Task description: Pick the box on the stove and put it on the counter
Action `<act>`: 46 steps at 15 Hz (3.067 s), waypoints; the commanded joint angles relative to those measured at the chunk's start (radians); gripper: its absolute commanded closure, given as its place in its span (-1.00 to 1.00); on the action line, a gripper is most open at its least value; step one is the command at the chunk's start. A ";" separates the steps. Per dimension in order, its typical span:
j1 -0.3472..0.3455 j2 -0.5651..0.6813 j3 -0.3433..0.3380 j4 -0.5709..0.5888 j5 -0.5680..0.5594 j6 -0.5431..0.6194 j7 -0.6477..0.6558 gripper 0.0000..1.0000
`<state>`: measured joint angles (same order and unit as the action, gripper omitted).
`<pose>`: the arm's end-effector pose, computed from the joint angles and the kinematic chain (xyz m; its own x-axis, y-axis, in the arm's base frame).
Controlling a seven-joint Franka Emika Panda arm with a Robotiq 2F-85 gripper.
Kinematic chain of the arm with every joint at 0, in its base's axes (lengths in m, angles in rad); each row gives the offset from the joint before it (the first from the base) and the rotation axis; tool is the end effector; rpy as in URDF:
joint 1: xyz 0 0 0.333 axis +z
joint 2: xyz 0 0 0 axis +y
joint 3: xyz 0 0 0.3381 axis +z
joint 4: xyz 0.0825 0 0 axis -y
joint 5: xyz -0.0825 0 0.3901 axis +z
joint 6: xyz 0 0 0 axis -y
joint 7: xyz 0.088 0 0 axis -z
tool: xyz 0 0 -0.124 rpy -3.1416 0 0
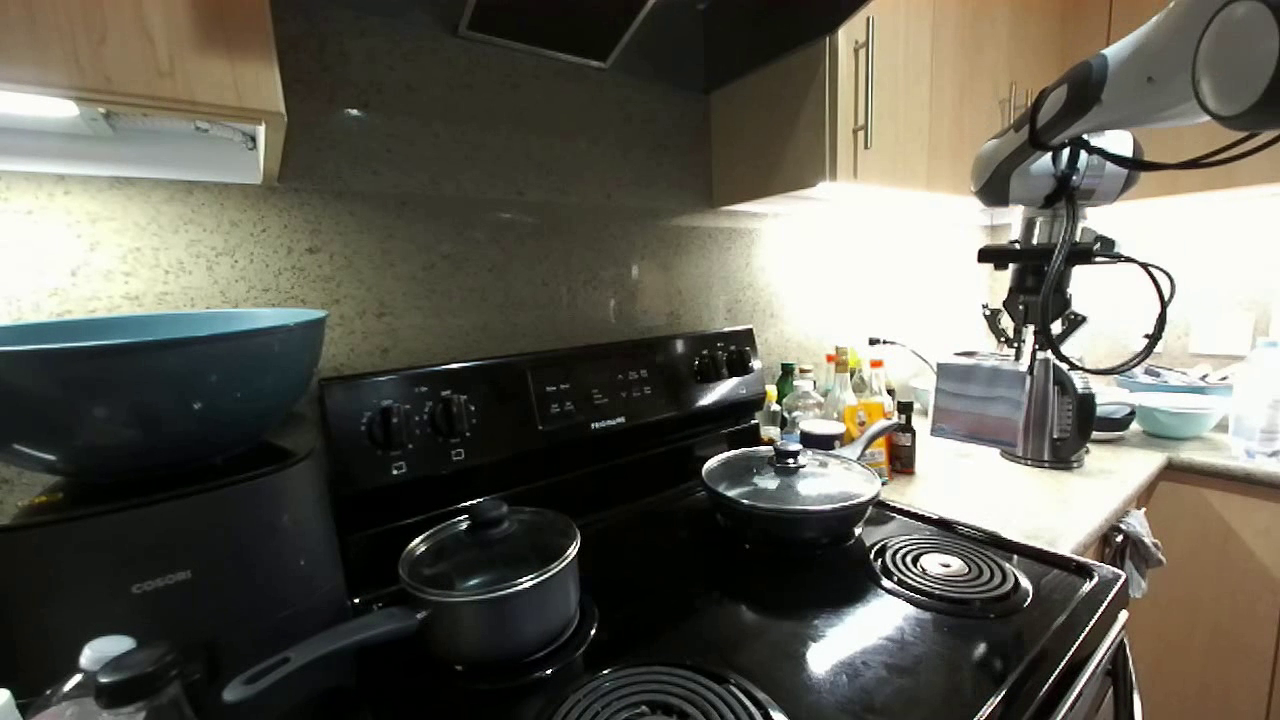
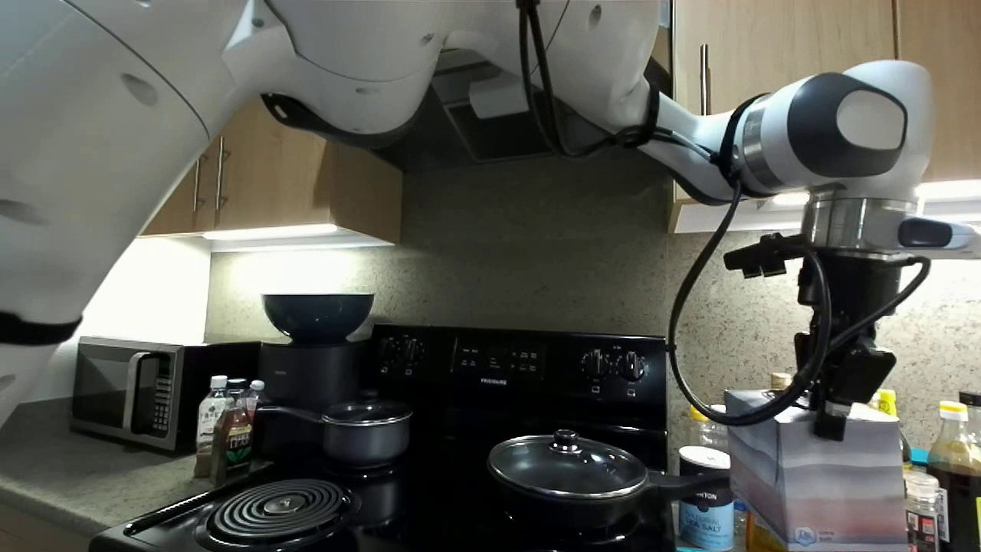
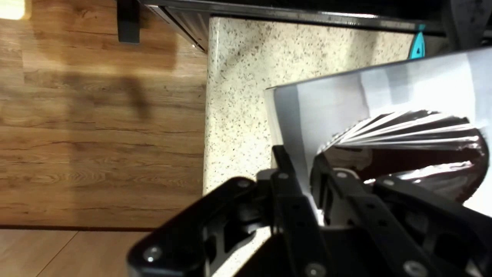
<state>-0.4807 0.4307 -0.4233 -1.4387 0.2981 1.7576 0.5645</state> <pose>0.4821 -0.4883 0.4573 0.0670 -0.9899 -0.1251 -0.9965 -0.0602 -0.0573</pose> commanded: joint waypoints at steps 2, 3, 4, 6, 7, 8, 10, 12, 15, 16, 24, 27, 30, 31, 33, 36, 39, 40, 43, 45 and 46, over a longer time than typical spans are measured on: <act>-0.006 0.071 -0.009 0.008 -0.017 0.085 0.123 0.92; -0.007 0.087 -0.008 0.013 -0.015 0.097 0.147 0.92; -0.010 0.106 -0.008 0.020 -0.011 0.105 0.180 0.92; -0.017 0.141 -0.007 0.042 -0.010 0.100 0.239 0.92; -0.023 0.157 -0.005 0.054 -0.009 0.087 0.262 0.92; -0.032 0.178 0.002 0.073 -0.004 0.066 0.276 0.92; -0.047 0.213 0.014 0.108 0.003 0.033 0.287 0.92; -0.062 0.248 0.025 0.144 0.006 -0.005 0.291 0.92; -0.084 0.298 0.039 0.204 0.008 -0.073 0.295 0.92; -0.091 0.314 0.045 0.226 0.008 -0.092 0.295 0.92; -0.134 0.405 0.070 0.377 -0.004 -0.148 0.303 0.02; -0.146 0.422 0.080 0.421 -0.007 -0.168 0.302 -0.38; -0.157 0.426 0.093 0.450 -0.008 -0.184 0.294 -0.76; -0.145 0.420 0.074 0.443 0.010 -0.188 0.284 -0.87; -0.142 0.384 0.079 0.432 0.017 -0.196 0.271 -0.99; -0.133 0.301 0.089 0.394 0.039 -0.187 0.232 -1.00; -0.129 0.326 0.086 0.439 0.018 -0.168 0.245 -1.00; -0.128 0.298 0.091 0.436 0.019 -0.172 0.241 -1.00; -0.127 0.258 0.098 0.417 0.019 -0.181 0.238 -1.00; -0.127 0.258 0.098 0.405 0.019 -0.181 0.233 -1.00; -0.127 0.258 0.098 0.400 0.019 -0.181 0.231 -1.00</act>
<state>-0.6075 0.6885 -0.3250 -1.0387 0.3169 1.5769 0.7957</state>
